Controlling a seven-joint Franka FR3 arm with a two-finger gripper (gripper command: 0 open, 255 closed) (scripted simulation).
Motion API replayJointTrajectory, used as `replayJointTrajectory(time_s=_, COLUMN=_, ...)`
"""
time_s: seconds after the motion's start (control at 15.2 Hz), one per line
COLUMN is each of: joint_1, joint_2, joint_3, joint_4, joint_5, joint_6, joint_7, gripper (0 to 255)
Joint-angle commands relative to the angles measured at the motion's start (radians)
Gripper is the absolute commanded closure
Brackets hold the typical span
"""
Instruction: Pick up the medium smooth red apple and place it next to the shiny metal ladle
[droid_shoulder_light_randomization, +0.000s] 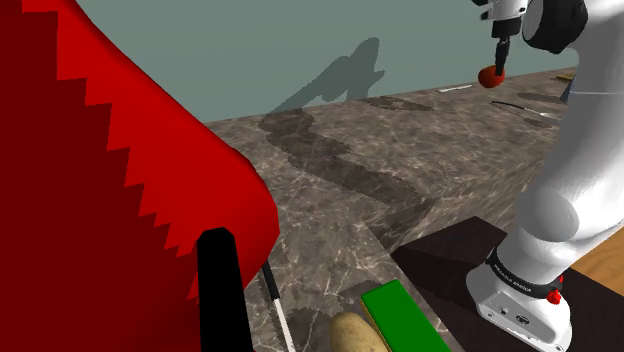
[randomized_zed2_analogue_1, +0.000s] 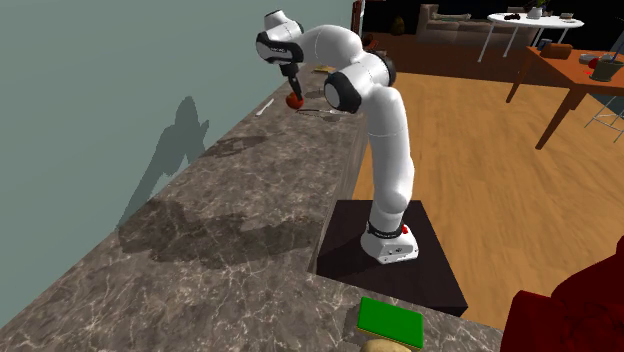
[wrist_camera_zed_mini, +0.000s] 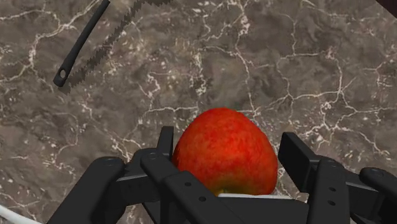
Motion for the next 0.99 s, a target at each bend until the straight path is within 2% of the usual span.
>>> replayJointTrajectory(time_s=0.0, joint_1=-0.066, joint_2=0.103, joint_3=-0.001, joint_4=0.123, joint_5=0.058, joint_6=-0.025, joint_7=-0.054, gripper=255)
replayJointTrajectory(time_s=0.2, joint_1=-0.190, joint_2=0.265, joint_3=0.014, joint_4=0.357, joint_5=0.138, joint_6=-0.096, joint_7=-0.116, gripper=255)
replayJointTrajectory(time_s=0.26, joint_1=-0.248, joint_2=0.337, joint_3=0.024, joint_4=0.476, joint_5=0.170, joint_6=-0.139, joint_7=-0.134, gripper=255)
replayJointTrajectory(time_s=0.92, joint_1=-0.185, joint_2=0.283, joint_3=0.021, joint_4=0.241, joint_5=0.145, joint_6=0.034, joint_7=-0.110, gripper=255)
